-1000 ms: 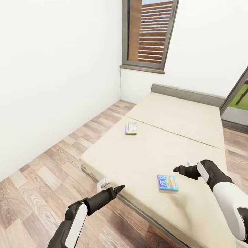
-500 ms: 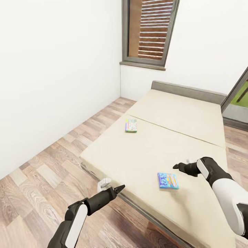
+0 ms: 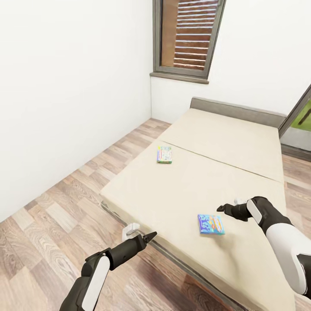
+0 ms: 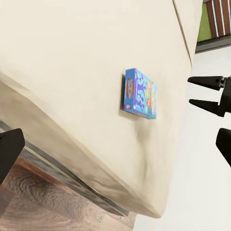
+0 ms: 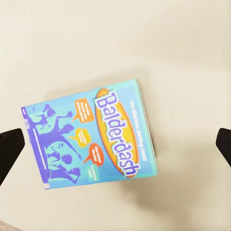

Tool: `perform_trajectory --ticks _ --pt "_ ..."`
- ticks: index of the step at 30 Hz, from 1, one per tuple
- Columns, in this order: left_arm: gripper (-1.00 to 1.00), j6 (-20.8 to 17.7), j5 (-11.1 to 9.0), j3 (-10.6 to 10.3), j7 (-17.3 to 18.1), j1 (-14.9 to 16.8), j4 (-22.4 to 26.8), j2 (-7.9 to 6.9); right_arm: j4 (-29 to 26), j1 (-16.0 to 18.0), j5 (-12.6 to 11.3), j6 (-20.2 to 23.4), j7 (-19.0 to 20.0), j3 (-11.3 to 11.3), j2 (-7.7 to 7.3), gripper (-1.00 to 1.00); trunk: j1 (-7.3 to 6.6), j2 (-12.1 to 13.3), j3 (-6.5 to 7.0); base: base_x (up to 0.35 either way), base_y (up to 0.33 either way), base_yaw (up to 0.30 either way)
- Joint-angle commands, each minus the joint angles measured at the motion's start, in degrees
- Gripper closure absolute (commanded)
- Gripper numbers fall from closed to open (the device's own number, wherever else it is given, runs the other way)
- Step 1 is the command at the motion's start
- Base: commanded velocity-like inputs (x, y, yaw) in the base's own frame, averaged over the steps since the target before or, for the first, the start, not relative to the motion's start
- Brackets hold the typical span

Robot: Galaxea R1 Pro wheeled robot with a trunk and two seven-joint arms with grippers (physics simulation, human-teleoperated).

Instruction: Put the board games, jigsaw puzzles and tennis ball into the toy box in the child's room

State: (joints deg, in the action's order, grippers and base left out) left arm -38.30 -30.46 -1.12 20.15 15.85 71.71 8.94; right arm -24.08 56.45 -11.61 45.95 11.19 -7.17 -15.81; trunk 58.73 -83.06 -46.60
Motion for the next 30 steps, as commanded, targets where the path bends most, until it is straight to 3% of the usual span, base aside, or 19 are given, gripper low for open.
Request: perform_trajectory --ticks 1,13,30 --pt "-1.00 -0.38 -0.24 0.07 0.02 0.01 0.03 0.03 -0.04 0.03 0.19 0.30 0.24 -0.30 0.01 -1.00 0.00 -0.02 -0.14 0.056 0.000 0.000" --pt "-1.00 -0.22 -0.24 0.07 0.05 -0.03 0.01 0.03 -0.01 0.06 0.19 0.29 0.24 -0.30 0.00 -1.00 0.00 -0.02 -1.26 0.144 0.000 0.000" --pt "-1.00 -0.20 -0.30 0.07 0.06 -0.03 0.01 0.03 0.10 0.08 0.20 0.34 0.07 -0.30 0.07 -1.00 0.00 -0.02 -2.85 0.032 0.000 0.000"
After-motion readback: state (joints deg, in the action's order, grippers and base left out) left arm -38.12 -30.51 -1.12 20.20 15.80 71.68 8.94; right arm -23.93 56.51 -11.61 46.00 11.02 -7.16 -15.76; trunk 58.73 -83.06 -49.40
